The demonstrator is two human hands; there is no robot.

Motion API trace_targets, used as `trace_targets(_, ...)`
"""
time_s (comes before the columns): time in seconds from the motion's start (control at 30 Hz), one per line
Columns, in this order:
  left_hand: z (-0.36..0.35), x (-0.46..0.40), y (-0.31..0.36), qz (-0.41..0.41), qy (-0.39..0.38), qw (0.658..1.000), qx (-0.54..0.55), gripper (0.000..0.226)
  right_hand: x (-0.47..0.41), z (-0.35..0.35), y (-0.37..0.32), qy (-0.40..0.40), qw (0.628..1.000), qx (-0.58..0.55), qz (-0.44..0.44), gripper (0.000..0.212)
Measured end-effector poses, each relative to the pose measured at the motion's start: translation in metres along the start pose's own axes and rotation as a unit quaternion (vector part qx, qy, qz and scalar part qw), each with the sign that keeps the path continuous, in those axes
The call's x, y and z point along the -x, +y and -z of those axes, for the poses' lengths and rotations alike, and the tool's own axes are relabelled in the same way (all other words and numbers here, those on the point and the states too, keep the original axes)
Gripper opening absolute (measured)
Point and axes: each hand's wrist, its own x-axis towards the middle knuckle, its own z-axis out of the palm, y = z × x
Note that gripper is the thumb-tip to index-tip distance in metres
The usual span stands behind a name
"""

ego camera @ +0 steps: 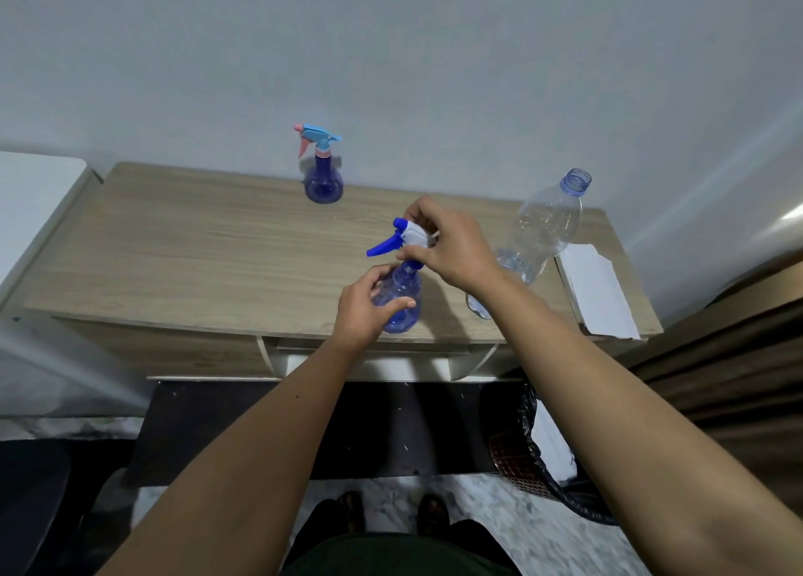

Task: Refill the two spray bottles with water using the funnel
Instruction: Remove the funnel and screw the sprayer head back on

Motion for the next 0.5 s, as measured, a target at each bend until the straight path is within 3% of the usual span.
trace_targets(0.33, -0.0040, -0.0016, -0.0078, -0.002, 0.029, 0.999, -0.023, 0.060, -0.0029, -0.0135, 0.0077, -0.038, 0.999, 0.021, 0.001, 0.036)
trace_targets(0.5, -0.0044, -0.0027, -0.0087, 0.024, 0.019, 0.999, -0.010, 0.063, -0.0058, -0.0074, 0.0109, -0.109, 0.993, 0.044, 0.025, 0.034)
